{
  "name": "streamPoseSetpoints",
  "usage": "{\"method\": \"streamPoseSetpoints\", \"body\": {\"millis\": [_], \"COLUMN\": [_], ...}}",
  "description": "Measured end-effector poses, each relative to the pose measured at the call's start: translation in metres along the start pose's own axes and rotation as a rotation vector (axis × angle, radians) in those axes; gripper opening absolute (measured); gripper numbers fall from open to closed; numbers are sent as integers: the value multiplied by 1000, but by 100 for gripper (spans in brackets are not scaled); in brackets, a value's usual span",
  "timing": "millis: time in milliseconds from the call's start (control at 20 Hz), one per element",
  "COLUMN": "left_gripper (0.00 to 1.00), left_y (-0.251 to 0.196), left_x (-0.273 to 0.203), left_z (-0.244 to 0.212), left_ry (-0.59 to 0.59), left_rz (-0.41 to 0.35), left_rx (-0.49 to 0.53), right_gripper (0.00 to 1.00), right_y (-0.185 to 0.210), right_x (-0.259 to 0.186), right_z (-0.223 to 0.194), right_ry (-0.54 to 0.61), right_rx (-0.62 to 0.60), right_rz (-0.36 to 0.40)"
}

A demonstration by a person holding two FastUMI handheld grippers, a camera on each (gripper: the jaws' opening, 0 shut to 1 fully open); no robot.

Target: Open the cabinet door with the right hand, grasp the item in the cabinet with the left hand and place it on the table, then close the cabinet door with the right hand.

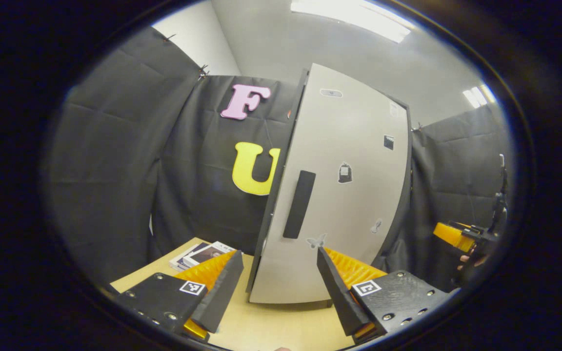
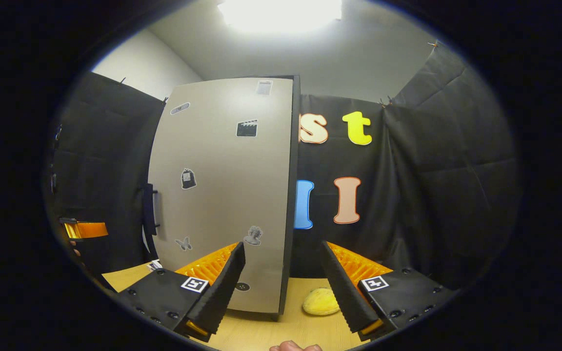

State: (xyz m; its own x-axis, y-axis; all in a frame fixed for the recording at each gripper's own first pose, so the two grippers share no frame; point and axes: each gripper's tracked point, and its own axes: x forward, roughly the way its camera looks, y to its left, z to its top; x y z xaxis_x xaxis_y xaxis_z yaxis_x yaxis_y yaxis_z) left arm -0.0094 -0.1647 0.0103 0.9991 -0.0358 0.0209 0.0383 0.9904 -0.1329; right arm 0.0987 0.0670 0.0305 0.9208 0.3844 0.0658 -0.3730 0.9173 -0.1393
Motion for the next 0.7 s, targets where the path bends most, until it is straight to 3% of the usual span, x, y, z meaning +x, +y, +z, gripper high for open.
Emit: {"method": "streamPoseSetpoints", "body": {"millis": [250, 400, 450, 700], "left_gripper": [94, 90, 94, 91], "left_y": [16, 26, 28, 48], "left_x": [9, 22, 26, 32], "left_z": [13, 14, 15, 6], "left_ry": [-38, -55, -58, -32], "left_rz": [-40, -49, -53, -63], "left_rx": [5, -25, -35, -26], "right_gripper": [98, 98, 98, 98], "right_y": [5, 2, -2, 1], "right_x": [-1, -3, -4, 1], "right_z": [-25, -43, -50, -61], "right_ry": [86, 126, 149, 197], "right_rx": [35, 32, 33, 166], "right_rz": [-51, -88, -107, -160]}}
